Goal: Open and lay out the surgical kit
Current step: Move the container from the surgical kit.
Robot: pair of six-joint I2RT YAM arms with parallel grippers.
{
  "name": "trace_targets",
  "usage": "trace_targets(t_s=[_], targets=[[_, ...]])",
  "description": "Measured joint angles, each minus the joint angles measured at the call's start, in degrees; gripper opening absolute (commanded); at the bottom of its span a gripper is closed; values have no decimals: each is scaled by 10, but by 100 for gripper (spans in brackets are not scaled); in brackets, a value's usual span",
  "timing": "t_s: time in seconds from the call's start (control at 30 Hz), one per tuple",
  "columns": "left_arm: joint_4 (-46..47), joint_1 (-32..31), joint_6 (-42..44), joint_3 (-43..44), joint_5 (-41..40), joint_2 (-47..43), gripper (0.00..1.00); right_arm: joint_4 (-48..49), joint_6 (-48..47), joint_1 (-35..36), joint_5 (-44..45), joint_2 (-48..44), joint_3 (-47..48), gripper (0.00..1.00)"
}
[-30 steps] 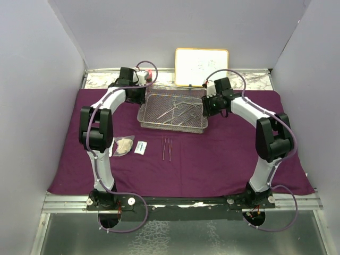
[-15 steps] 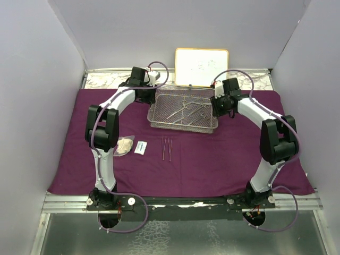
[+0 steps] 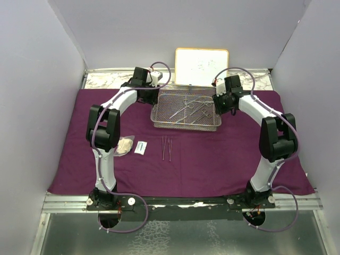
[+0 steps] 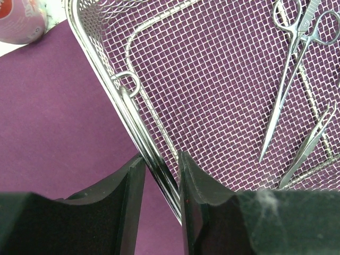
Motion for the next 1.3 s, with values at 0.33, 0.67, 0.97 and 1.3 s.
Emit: trace_targets(t_s=[0.33,0.67,0.97,1.3], targets=[[1,-13,8,0,6,0,55,1,-46,0,10,1,23,49],[-2,-43,23,0,23,-9,74,44,-91,20,-25,-28,47,68],[-3,-26,42,0,23,-51,89,24,-174,20,-81,-32,64,69],[1,25,69,-26,21,-106,90,-36,-318,20,-137,-2,97,68]])
